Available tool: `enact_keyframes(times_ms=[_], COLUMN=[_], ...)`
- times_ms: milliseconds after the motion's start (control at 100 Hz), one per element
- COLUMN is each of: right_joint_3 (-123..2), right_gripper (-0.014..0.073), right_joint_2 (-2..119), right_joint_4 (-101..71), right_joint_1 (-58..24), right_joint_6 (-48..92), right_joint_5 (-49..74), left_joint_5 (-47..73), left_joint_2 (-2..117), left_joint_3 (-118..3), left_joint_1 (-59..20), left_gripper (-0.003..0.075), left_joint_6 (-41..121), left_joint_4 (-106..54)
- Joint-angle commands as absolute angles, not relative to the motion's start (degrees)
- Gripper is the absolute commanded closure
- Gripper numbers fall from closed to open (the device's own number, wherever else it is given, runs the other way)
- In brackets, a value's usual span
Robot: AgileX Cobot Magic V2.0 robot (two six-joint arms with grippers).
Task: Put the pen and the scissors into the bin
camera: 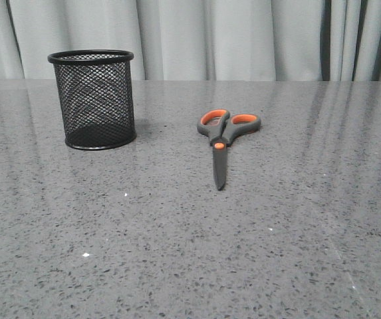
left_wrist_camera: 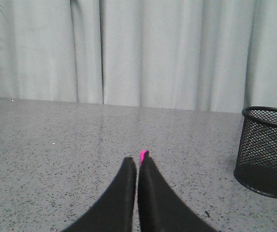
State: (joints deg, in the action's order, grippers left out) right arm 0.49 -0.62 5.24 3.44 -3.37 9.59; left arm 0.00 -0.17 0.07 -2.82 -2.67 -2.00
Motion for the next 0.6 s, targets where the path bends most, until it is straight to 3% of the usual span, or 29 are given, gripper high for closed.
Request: enact_keyframes(times_ms=[0, 590], right_joint_3=[1.5, 1.5], right_gripper=[0.0667, 0.0668], right_joint_2=[-1.6, -1.6], right_joint_4=[5.6, 5.6], right_joint_1=[3.8, 3.8], right_joint_6=[-3.0, -3.0], right_joint_5=[5.4, 4.4], left_joint_5=[-4.1, -4.2], left_joint_2=[-1.6, -1.6], left_joint_3=[1.4, 1.4], left_joint_1=[-2.7, -2.7], left_gripper=[0.0742, 0.0742], left_joint_6=[-2.7, -2.7], left_joint_4=[-2.6, -2.6])
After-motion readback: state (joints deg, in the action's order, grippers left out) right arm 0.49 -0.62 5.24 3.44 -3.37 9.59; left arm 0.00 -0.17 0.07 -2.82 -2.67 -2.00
